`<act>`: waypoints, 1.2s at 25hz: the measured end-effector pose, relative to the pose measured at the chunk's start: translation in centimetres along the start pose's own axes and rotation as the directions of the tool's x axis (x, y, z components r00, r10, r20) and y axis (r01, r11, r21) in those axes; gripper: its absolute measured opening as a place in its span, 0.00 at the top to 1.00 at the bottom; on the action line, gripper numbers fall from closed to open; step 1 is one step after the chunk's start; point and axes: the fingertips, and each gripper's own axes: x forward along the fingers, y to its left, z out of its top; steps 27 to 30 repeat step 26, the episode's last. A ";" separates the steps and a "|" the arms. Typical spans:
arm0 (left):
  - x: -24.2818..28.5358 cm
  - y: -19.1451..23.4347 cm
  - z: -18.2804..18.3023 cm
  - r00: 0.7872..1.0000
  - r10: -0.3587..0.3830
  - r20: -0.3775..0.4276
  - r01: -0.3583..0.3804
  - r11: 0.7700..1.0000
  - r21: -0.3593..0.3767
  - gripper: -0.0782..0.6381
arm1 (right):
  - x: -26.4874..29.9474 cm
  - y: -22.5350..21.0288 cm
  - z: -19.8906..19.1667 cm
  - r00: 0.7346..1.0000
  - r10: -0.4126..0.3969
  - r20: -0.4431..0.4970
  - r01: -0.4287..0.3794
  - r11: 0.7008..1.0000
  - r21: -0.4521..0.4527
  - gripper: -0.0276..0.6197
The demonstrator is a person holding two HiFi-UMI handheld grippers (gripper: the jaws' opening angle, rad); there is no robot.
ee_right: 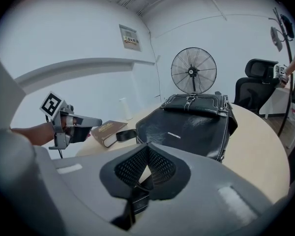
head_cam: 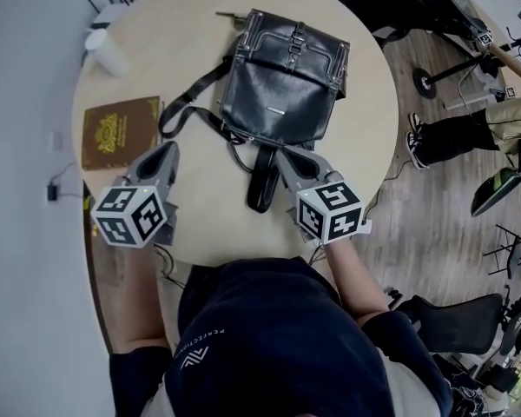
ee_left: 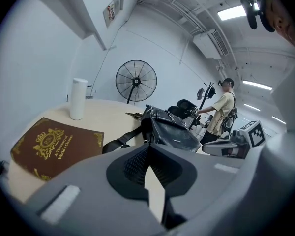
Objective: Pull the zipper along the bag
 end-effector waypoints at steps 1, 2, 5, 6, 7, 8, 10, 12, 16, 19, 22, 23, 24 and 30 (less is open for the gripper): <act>-0.1 0.1 -0.2 1.000 0.005 -0.001 -0.005 1.000 -0.009 0.87 | 0.0 0.0 -0.1 1.000 -0.002 -0.001 0.002 1.000 -0.003 0.95; -0.2 0.2 -0.4 1.000 0.009 -0.001 -0.009 1.000 -0.015 0.87 | 0.0 0.0 -0.1 1.000 -0.003 -0.001 0.003 1.000 -0.002 0.95; -0.3 0.1 -0.8 1.000 0.009 0.002 -0.009 1.000 -0.029 0.87 | 0.1 -0.1 -0.2 1.000 -0.003 0.002 0.002 1.000 0.008 0.95; -0.3 0.0 -0.8 1.000 0.008 0.002 -0.008 0.999 -0.031 0.87 | 0.1 -0.1 -0.2 1.000 -0.004 0.002 0.004 1.000 0.010 0.95; -0.3 -0.1 -0.9 1.000 0.007 0.000 -0.007 0.999 -0.033 0.87 | 0.1 -0.2 -0.2 1.000 -0.004 0.002 0.004 1.000 0.013 0.95; -0.2 -0.1 -1.0 1.000 0.008 -0.002 -0.008 0.999 -0.034 0.87 | 0.2 -0.2 -0.2 1.000 -0.004 0.002 0.004 1.000 0.015 0.95; -0.1 -0.2 -1.1 1.000 0.011 -0.009 -0.011 0.999 -0.035 0.87 | 0.2 -0.2 -0.2 1.000 -0.002 0.002 0.002 1.000 0.017 0.95; 0.1 -0.3 -1.2 1.000 0.012 -0.018 -0.012 0.999 -0.033 0.87 | 0.3 -0.3 -0.1 1.000 -0.002 0.003 0.002 1.000 0.021 0.95; 0.5 -0.6 -1.7 0.999 -0.001 -0.037 -0.001 0.999 -0.033 0.87 | 0.4 -0.3 -0.1 1.000 -0.003 0.008 0.003 1.000 0.029 0.95; 0.7 -1.0 -1.9 0.999 -0.012 -0.047 0.010 0.999 -0.031 0.87 | 0.4 -0.2 -0.2 1.000 -0.007 0.009 0.006 1.000 0.029 0.95; 0.8 -1.2 -2.0 0.999 -0.014 -0.050 0.013 1.000 -0.028 0.87 | 0.5 -0.2 -0.2 1.000 -0.009 0.011 0.009 0.999 0.030 0.95; 0.8 -1.2 -2.0 0.999 -0.013 -0.049 0.012 0.999 -0.029 0.87 | 0.5 -0.2 -0.2 1.000 -0.010 0.011 0.009 0.999 0.031 0.95; 0.9 -1.2 -2.0 0.999 -0.013 -0.048 0.011 0.999 -0.031 0.87 | 0.5 -0.2 -0.2 1.000 -0.011 0.012 0.010 0.999 0.031 0.95; 1.1 -1.3 -1.9 0.999 -0.011 -0.046 0.010 0.999 -0.033 0.87 | 0.5 -0.3 -0.2 1.000 -0.013 0.015 0.013 0.999 0.031 0.95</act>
